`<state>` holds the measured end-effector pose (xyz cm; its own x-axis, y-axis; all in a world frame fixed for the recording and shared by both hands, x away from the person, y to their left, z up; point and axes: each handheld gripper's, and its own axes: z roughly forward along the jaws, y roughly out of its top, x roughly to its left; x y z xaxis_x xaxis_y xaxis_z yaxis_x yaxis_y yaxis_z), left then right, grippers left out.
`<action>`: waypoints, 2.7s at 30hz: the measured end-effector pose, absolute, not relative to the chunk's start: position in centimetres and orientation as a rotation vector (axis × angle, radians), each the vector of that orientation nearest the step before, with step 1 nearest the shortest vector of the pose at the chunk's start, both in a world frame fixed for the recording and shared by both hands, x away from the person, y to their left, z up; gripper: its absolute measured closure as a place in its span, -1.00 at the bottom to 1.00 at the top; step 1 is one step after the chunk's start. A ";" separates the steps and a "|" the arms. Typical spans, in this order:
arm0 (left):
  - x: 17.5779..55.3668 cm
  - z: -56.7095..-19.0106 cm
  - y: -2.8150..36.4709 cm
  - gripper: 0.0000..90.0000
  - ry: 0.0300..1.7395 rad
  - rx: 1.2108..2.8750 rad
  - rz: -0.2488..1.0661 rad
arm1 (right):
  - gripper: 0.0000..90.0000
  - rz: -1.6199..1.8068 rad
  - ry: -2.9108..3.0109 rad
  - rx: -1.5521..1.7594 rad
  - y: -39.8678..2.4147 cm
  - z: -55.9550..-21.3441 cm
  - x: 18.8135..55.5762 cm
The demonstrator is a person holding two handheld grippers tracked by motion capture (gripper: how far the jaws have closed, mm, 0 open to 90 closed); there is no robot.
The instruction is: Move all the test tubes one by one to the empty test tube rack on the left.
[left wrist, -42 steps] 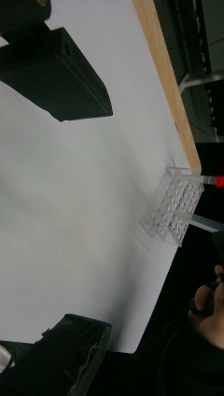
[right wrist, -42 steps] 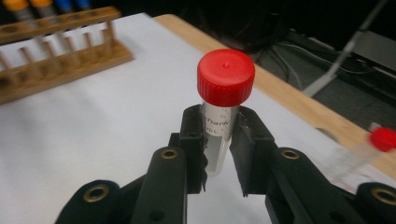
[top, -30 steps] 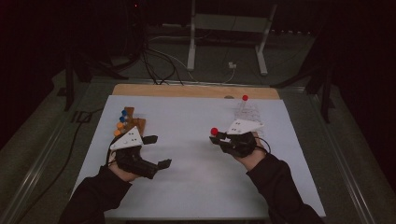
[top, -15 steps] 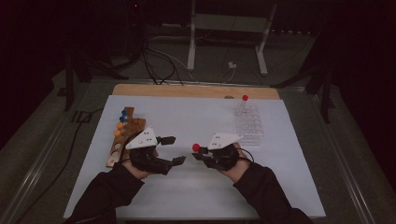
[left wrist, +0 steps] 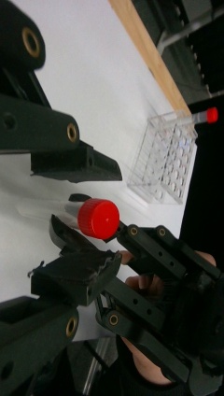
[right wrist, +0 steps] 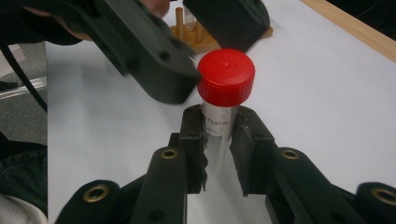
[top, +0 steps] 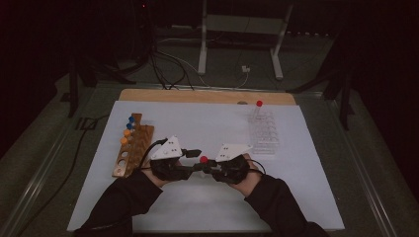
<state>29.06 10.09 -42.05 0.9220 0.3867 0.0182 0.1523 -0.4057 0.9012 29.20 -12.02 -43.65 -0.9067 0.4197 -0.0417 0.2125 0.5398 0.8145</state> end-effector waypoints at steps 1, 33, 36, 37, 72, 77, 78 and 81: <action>29.1 -42.1 10.0 0.29 0.382 1.995 0.272 | 0.66 1.299 2.546 0.533 -12.0 -43.6 29.2; 28.7 -38.2 19.7 0.60 0.600 1.925 0.488 | -0.91 1.449 2.368 0.693 -14.7 -41.5 29.9; 28.6 -37.8 21.1 0.60 0.631 1.911 0.519 | -1.00 1.466 2.372 0.695 -14.9 -41.4 30.0; 28.5 -37.7 21.6 0.60 0.641 1.903 0.525 | -1.00 1.466 2.372 0.697 -14.9 -41.4 30.0; 28.7 -41.2 29.8 0.60 0.934 1.816 0.645 | -1.00 1.465 2.385 0.696 -15.4 -41.7 30.2; 28.9 -42.4 29.4 0.60 0.946 1.841 0.643 | -1.00 1.467 2.387 0.695 -15.5 -41.7 30.2; 28.9 -42.6 29.3 0.60 0.948 1.848 0.640 | -1.00 1.467 2.388 0.696 -15.5 -41.7 30.2; 29.0 -43.1 29.2 0.60 0.956 1.851 0.633 | -1.00 1.468 2.389 0.696 -15.5 -41.7 30.2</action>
